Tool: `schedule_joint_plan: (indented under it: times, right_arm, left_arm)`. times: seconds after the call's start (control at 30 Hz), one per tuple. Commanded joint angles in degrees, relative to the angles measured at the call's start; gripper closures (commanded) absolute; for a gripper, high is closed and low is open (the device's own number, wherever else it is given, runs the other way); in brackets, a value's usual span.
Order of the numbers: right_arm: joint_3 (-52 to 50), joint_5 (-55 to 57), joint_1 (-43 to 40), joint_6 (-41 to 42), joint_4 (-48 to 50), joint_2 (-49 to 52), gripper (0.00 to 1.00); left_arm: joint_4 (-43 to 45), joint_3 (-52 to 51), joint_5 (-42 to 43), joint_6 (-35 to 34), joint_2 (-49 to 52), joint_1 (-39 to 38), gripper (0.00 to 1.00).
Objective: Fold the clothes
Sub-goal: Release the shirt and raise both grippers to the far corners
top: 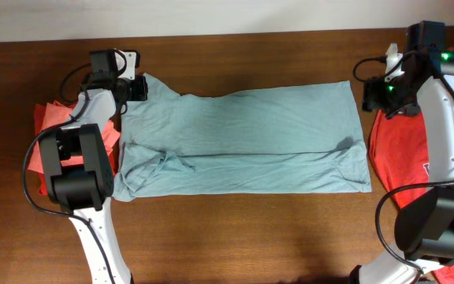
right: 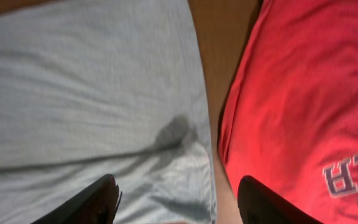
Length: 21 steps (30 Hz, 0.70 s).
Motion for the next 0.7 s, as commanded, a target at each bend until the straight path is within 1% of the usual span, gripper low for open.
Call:
schedule_joint_plan:
  times: [0.0, 0.1, 0.23, 0.3, 0.37, 0.4, 0.53, 0.67]
  right_arm:
    - [0.33, -0.31, 0.0, 0.07, 4.13, 0.22, 0.34]
    - [0.33, -0.35, -0.02, 0.07, 10.12, 1.29, 0.33]
    - [0.33, -0.46, 0.0, 0.07, 16.11, 4.17, 0.33]
    - [0.33, -0.59, 0.0, 0.04, 19.32, 6.38, 0.28]
    - [0.33, -0.57, -0.02, 0.02, 23.3, 9.27, 0.26]
    - [0.33, -0.57, 0.0, 0.04, 26.82, 11.93, 0.26]
    - [0.33, -1.03, -0.02, 0.04, 33.4, 17.42, 0.23]
    - [0.33, -4.42, 0.0, 0.04, 38.84, 21.73, 0.23]
  left_arm:
    - [-2.54, 2.99, 3.54, -1.53, 0.42, 0.15, 0.85]
    - [-5.03, 3.98, 4.37, -2.62, -1.07, 0.15, 0.88]
    - [-7.26, 4.11, 4.24, -2.67, -4.28, 0.15, 0.88]
    - [-8.17, 4.11, 3.65, -4.85, -5.68, 0.15, 0.88]
    - [-9.03, 4.11, 3.67, -6.78, -6.71, 0.13, 0.88]
    - [-9.64, 4.11, 3.67, -6.75, -6.95, 0.02, 0.88]
    - [-11.19, 4.07, 2.62, -6.73, -6.95, 0.04, 0.88]
    - [-12.13, 4.07, 1.31, -6.73, -6.95, 0.04, 0.88]
